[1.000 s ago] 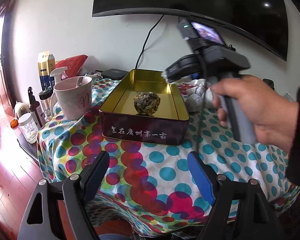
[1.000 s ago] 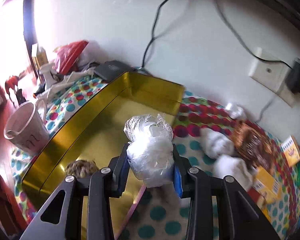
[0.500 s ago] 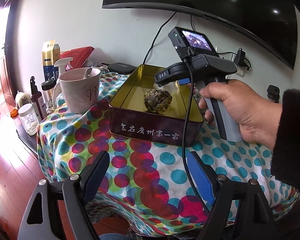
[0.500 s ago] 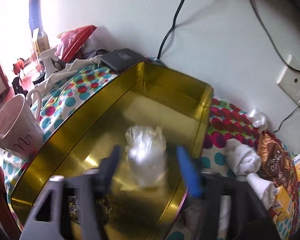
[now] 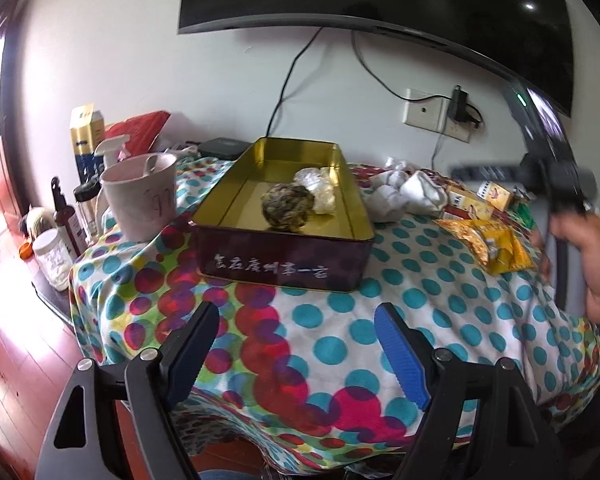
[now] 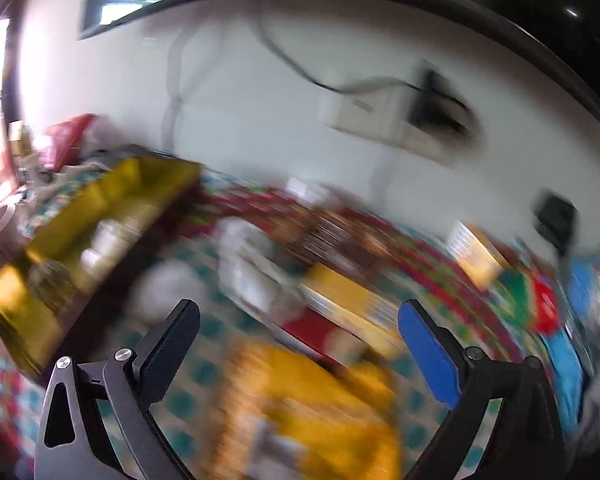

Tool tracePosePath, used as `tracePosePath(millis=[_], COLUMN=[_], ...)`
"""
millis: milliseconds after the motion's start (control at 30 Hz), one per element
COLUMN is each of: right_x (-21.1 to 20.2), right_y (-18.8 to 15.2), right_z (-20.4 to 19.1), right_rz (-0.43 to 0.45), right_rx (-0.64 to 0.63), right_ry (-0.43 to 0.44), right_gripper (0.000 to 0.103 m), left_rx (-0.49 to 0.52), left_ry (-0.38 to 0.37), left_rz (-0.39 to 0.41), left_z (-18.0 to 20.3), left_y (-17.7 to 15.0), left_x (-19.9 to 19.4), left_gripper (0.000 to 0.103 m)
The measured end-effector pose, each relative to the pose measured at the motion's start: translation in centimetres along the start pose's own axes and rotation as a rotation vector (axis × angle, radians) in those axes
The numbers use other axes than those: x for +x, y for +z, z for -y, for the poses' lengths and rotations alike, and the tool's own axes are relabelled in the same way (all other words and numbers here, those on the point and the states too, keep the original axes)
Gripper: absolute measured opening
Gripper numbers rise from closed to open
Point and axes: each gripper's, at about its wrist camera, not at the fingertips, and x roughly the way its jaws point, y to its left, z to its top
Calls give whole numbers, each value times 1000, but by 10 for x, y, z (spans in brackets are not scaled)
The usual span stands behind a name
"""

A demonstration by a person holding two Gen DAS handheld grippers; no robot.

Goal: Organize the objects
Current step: 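Drop the plastic bag into the gold tin with the right gripper, then grasp the folded white sock with the left gripper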

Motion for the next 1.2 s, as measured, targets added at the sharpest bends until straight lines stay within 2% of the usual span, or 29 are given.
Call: tracePosePath(millis=[100,200,367,533,600,833,967,1067,1200], right_x=[4,8,10,12,15,23,23,24,24], right_y=[-30,-49,-66,-67,-67,-67,-66,-66,-65], right_z=[41,65,92,91,92,90,88,89,88], right_rz=[-41,-66,-52,-66,-79,-117,-115,-119,-115], right_rx=[74,127,258,272,272,266,262,272,272], right_ry=[-48,-73,-37,-37,-33,-19,-24,-17,-25], right_gripper=[100,100,103,103,103,103,103,103,103], left_rx=[5,16,70,134,143,127,79,47,70], left_ry=[-14,-21,-47,-64,-71,-93,-94,-47,10], left_rz=[4,15,-2,34,25,-14,-58,-118,-158], left_z=[6,15,44,79,90,121,121,121,126], left_y=[0,-1,3,26,39,85,99,108,113], left_x=[0,0,10,26,41,105,137,166,194], left_gripper=[82,82,82,82,82,82,82,82,82])
